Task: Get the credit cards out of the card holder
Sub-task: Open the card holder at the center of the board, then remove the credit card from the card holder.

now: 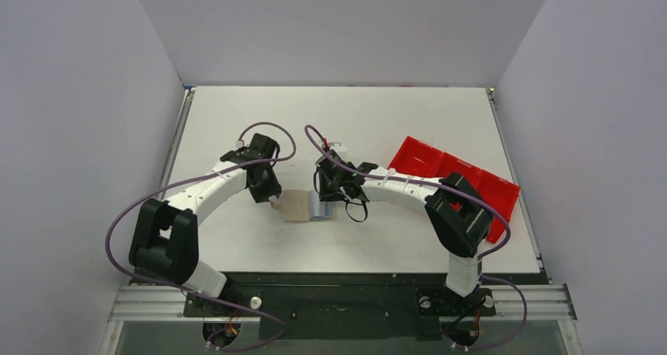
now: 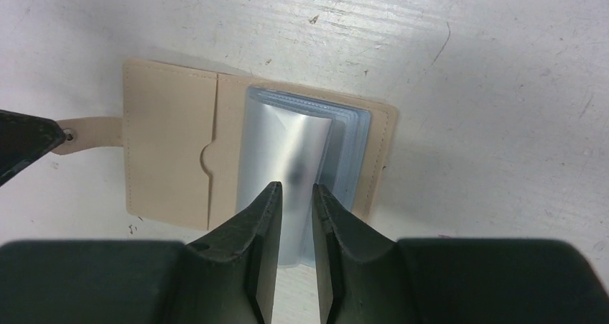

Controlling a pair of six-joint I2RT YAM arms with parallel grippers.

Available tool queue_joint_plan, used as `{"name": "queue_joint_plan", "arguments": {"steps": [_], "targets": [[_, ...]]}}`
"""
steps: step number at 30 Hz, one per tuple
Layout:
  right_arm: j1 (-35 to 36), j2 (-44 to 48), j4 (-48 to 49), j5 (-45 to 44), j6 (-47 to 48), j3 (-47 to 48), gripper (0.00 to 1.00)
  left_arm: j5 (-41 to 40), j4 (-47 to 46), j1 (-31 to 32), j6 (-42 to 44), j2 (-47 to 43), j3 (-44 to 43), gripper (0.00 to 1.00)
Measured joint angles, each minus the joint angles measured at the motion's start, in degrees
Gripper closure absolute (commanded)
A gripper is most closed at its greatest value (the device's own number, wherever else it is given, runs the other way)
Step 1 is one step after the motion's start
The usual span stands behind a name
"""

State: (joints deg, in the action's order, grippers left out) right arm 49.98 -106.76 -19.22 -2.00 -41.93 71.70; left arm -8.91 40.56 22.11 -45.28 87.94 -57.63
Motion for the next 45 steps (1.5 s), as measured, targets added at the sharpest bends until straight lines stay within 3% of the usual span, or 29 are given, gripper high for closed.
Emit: {"name": "queue_joint_plan", "arguments": {"steps": [3, 12, 30, 41, 45], "targets": [[0.0, 0.0, 0.0, 0.0, -0.4, 0.0, 0.81, 0.2, 0.3, -0.2, 0.4, -2.1, 0.0, 0.71], [0.7, -1.3, 0.3, 0.0, -0.9, 0.2, 0.81, 4.5, -0.3, -0.2, 1.1, -5.0, 0.2, 1.0], [1.1, -2.9, 0.9, 1.9, -1.6, 1.9, 0.81, 8.3, -8.1, 1.7, -0.3, 4.5, 5.7, 1.0], [1.1, -5.7, 3.2, 6.6, -2.8, 4.3, 0.8, 10.4, -10.5, 2.0, -1.0, 5.0, 5.9, 1.0], [0.7, -5.5, 3.3, 6.4, -2.7, 4.0, 0.67, 10.4, -10.5, 2.0, -1.0, 5.0, 5.9, 1.0]]}}
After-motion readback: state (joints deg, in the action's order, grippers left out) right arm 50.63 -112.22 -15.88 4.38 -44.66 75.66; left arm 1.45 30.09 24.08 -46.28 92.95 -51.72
